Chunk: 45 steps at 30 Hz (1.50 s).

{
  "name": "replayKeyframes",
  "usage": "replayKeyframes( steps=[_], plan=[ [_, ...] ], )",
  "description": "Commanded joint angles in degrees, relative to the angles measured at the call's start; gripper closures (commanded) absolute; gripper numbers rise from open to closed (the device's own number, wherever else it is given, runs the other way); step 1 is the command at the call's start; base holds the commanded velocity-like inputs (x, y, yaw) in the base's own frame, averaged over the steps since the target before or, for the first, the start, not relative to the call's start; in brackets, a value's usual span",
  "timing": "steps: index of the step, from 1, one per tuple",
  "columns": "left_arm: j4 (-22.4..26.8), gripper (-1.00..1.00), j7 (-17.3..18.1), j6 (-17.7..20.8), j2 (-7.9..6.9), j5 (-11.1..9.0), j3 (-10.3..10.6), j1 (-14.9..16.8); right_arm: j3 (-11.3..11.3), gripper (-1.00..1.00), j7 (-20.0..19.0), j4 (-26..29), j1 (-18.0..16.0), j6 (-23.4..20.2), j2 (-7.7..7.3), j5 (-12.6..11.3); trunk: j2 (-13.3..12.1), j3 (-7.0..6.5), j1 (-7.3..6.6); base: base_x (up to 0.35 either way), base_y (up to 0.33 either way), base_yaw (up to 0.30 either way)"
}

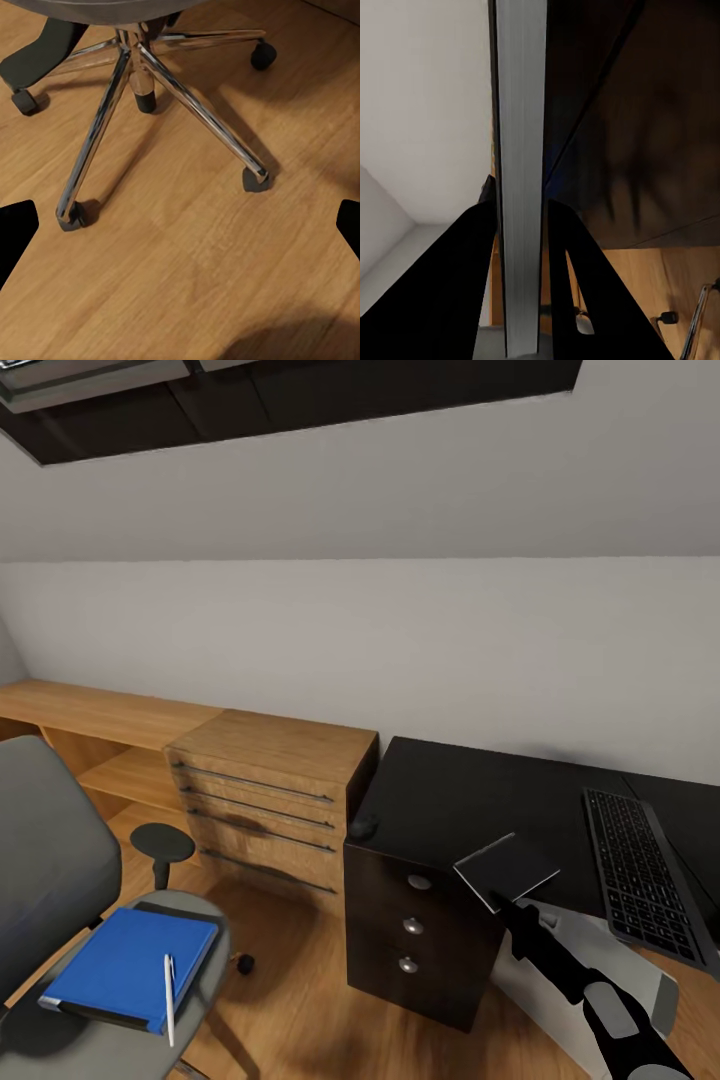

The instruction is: In the bedroom, organize the workspace by keeping the computer under the desk, ensuring the monitor is on the desk, placing the keyboard on the desk next to the monitor, placing the mouse on the desk next to the keyboard, moving the folder from the swivel chair onto the desk next to the mouse, stacking the notebook on top of the folder with the pen on top of the notebook, and positioning the swivel chair next to the desk.

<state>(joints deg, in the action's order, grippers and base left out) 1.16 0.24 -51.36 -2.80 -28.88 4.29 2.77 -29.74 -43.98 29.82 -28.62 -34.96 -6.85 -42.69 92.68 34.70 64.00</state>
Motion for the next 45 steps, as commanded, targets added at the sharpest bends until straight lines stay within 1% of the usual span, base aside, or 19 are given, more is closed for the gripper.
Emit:
replayKeyframes(
  steps=[1, 45],
  plan=[
    [0.0, -1.0, 0.0, -0.1, -0.01, -0.5, 0.5, 0.0, -0.2, 1.0, 0.0, -0.1, 0.0, 0.3, 0.0, 0.7, 0.0, 0.06, 0.0, 0.0, 0.0, 0.0],
    [0.0, -1.0, 0.0, -0.1, 0.0, -0.5, 0.5, 0.0, -0.2, 1.0, 0.0, -0.1, 0.0, 0.2, -0.18, 0.8, 0.0, 0.06, 0.0, 0.0, 0.0, 0.0]
  ],
)
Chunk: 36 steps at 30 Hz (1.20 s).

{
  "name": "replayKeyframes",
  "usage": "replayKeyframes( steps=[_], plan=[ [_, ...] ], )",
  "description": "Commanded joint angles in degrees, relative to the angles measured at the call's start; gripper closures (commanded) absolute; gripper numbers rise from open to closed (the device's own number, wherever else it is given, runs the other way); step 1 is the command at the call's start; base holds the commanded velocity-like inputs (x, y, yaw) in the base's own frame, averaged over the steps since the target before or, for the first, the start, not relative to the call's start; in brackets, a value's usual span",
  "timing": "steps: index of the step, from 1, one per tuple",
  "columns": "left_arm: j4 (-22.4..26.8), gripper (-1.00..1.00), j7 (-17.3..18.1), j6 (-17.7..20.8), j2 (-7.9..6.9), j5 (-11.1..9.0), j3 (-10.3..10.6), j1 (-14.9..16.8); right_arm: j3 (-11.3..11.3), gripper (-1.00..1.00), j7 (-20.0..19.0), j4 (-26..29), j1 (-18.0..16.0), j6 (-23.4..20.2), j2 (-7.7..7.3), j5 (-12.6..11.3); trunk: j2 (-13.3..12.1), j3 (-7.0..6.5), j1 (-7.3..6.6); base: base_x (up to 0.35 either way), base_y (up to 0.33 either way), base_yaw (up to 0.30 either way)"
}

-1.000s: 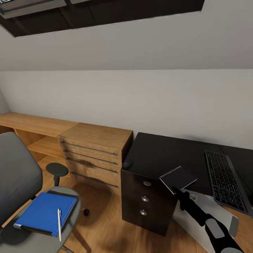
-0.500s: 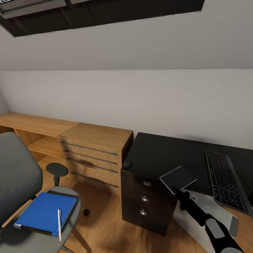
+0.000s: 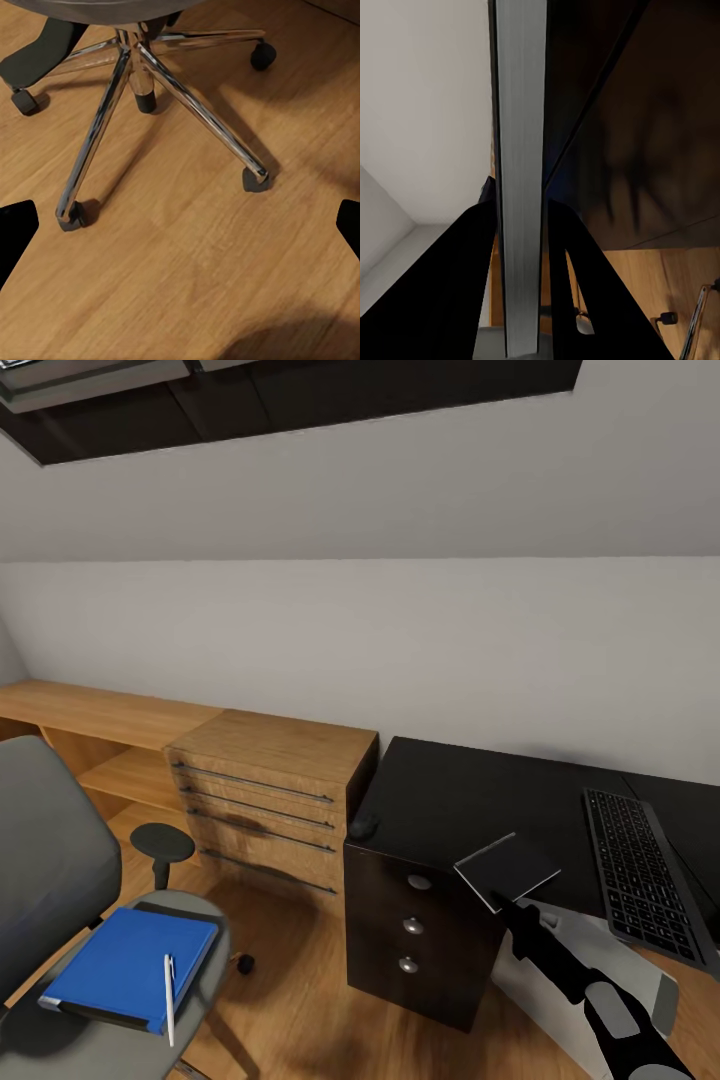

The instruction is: In the bedroom, organize the workspace by keeping the computer under the desk, ensuring the monitor is on the desk, placing the keyboard on the desk next to the monitor, placing the mouse on the desk next to the keyboard, moving the folder from the swivel chair onto the desk next to the mouse, stacking the notebook on top of the folder with the pen on top of the notebook, and positioning the swivel chair next to the desk.

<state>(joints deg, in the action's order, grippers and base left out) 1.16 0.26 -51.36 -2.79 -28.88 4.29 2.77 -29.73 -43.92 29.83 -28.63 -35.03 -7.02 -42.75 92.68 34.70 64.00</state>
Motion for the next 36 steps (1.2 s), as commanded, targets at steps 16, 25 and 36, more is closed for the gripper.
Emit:
replayKeyframes(
  steps=[16, 25, 36],
  plan=[
    [0.0, -1.0, 0.1, -0.1, 0.04, -0.5, 0.5, 0.0, -1.6, 1.0, -0.3, 0.0, 0.0, 0.8, -0.15, 0.9, 0.0, 0.06, 0.0, 0.0, 0.0, 0.0],
    [0.0, -1.0, 0.1, -0.1, 0.04, -0.5, 0.5, 0.0, -1.9, 1.0, -0.3, 0.0, 0.0, 0.9, -0.05, 0.9, 0.0, 0.06, 0.0, 0.0, 0.0, 0.0],
    [0.0, -1.0, 0.1, -0.1, 0.05, -0.5, 0.5, 0.0, -1.9, 1.0, -0.3, 0.1, 0.0, 0.9, -0.1, 0.9, 0.0, 0.06, 0.0, 0.0, 0.0, 0.0]
  ],
)
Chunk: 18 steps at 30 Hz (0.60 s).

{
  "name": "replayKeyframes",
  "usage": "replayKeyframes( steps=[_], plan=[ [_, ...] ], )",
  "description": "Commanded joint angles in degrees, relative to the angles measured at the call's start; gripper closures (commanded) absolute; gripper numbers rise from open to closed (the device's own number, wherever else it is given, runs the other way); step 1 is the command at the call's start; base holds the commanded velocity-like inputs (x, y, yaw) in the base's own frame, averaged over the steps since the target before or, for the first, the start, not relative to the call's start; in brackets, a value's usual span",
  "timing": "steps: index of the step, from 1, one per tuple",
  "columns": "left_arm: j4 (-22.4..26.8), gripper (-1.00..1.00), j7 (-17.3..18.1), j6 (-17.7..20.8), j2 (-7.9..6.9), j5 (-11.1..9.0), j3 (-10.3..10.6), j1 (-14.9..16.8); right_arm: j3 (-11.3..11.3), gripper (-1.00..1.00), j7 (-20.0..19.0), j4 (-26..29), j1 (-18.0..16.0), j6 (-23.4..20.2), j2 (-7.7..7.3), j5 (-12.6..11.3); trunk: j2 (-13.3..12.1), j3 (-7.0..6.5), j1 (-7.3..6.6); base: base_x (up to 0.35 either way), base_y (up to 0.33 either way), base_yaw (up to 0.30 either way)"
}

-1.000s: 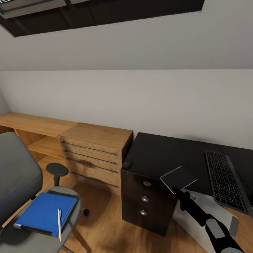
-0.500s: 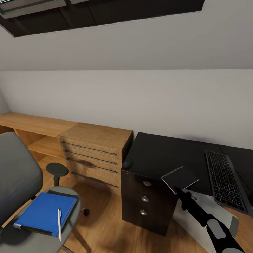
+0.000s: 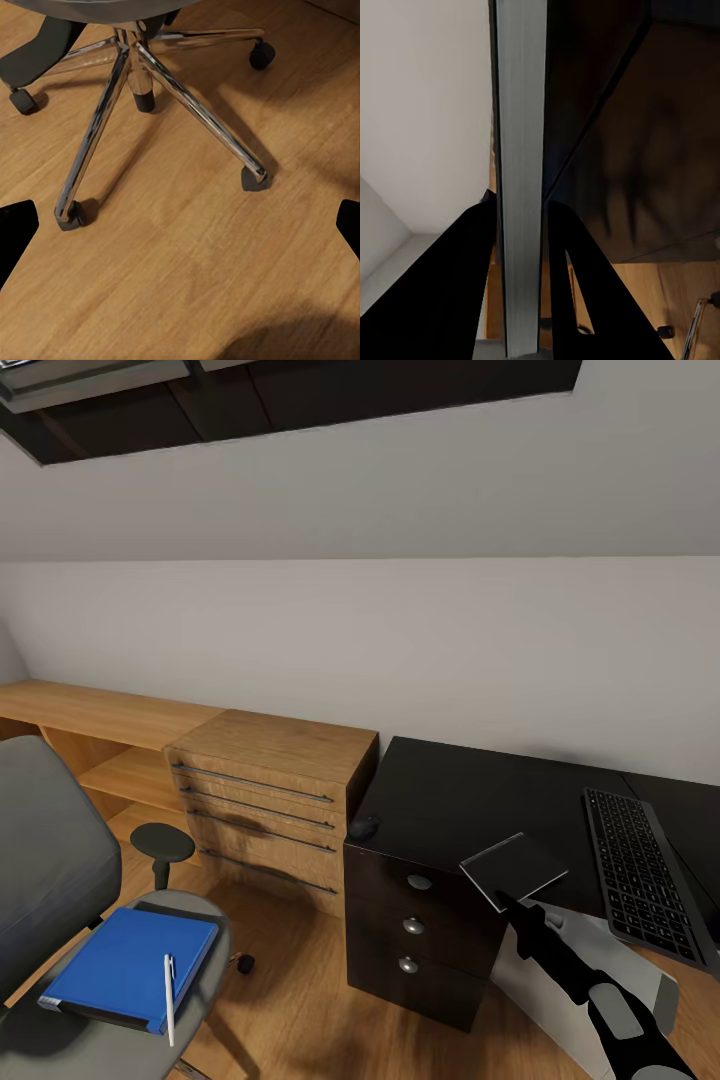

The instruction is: In the bedroom, organize the workspace by keeping the computer under the desk, ensuring the monitor is on the desk, placing the keyboard on the desk next to the monitor, placing the mouse on the desk next to the keyboard, moving the folder from the swivel chair onto the desk next to the mouse, stacking the notebook on top of the folder with the pen on top of the notebook, and positioning the swivel chair next to the desk.

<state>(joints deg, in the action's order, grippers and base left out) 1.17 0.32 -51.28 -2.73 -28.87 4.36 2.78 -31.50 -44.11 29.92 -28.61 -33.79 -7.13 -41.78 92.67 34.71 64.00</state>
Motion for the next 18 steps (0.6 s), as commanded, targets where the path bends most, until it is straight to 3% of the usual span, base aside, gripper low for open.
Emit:
replayKeyframes(
  steps=[1, 18],
  plan=[
    [0.0, -1.0, 0.0, -0.1, 0.0, -0.5, 0.5, 0.0, -0.2, 1.0, -0.1, 0.0, 0.0, -0.3, 0.01, -0.1, 0.0, 0.05, 0.0, 0.0, 0.0, 0.0],
    [0.0, -1.0, 0.0, -0.1, 0.01, -0.5, 0.5, 0.0, -0.1, 1.0, -0.1, 0.0, 0.0, -0.2, -0.07, 0.0, 0.0, 0.05, 0.0, 0.0, 0.0, 0.0]
  ],
)
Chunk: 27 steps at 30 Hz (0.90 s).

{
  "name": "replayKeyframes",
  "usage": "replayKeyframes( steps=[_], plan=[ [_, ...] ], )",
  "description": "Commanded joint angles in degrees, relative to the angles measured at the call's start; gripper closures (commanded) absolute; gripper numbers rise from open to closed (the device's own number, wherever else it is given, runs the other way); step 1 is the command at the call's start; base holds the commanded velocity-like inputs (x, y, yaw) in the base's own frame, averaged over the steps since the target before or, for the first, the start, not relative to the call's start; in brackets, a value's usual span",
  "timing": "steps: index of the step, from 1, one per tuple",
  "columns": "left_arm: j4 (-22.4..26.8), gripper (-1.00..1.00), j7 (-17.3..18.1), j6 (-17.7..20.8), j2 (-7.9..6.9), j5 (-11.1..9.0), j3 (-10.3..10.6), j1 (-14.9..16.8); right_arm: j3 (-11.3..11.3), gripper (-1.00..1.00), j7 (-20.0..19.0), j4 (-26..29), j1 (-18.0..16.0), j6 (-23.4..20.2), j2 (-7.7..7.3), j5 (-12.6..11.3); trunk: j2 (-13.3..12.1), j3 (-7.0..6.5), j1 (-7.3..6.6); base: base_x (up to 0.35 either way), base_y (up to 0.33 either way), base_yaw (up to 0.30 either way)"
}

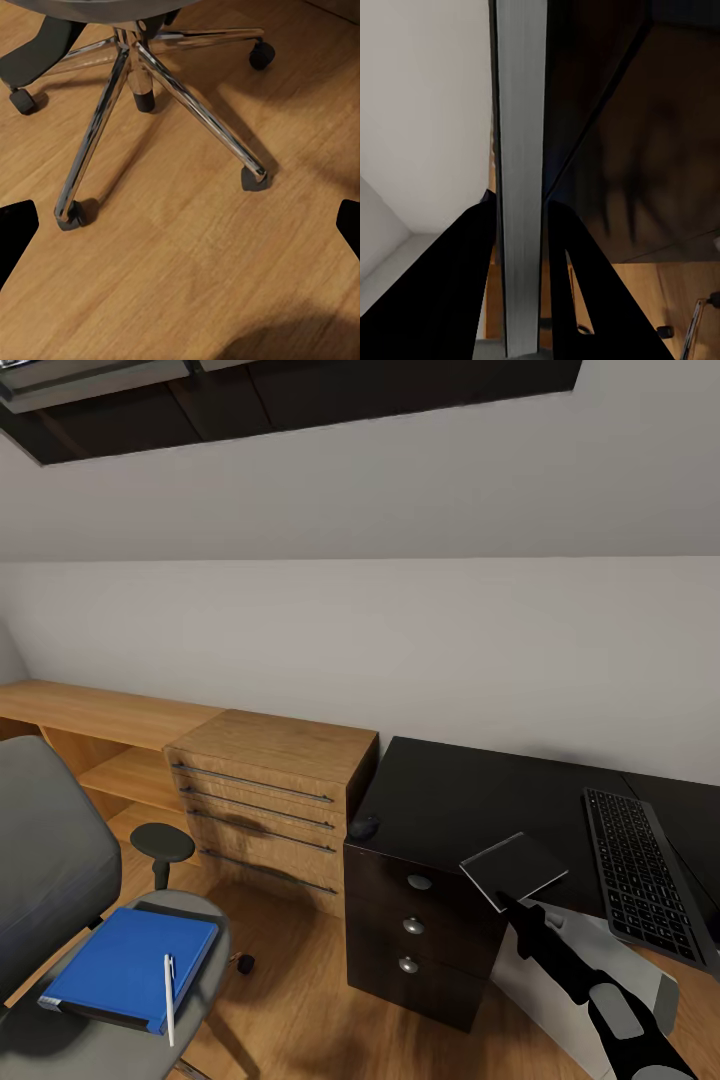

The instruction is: In the bedroom, organize the workspace by keeping the computer under the desk, ensuring the monitor is on the desk, placing the keyboard on the desk next to the monitor, placing the mouse on the desk next to the keyboard, moving the folder from the swivel chair onto the desk next to the mouse, stacking the notebook on top of the folder with the pen on top of the notebook, and positioning the swivel chair next to the desk.

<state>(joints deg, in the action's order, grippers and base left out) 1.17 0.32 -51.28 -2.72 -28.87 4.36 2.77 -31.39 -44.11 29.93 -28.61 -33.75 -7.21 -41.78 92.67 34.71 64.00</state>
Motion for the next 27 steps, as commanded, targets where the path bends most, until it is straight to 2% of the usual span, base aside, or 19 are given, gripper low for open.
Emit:
replayKeyframes(
  steps=[1, 27],
  plan=[
    [0.0, -1.0, 0.0, -0.1, -0.01, -0.5, 0.5, 0.0, -0.1, 1.0, -0.1, -0.1, 0.0, -0.2, 0.01, 0.1, 0.0, 0.06, 0.0, 0.0, 0.0, 0.0],
    [0.0, -1.0, 0.0, -0.1, -0.09, -0.5, 0.4, 0.0, 0.0, 1.0, -1.1, 0.0, 0.0, -0.6, -0.07, 0.1, 0.0, 0.06, 0.0, 0.0, 0.0, 0.0]
  ],
)
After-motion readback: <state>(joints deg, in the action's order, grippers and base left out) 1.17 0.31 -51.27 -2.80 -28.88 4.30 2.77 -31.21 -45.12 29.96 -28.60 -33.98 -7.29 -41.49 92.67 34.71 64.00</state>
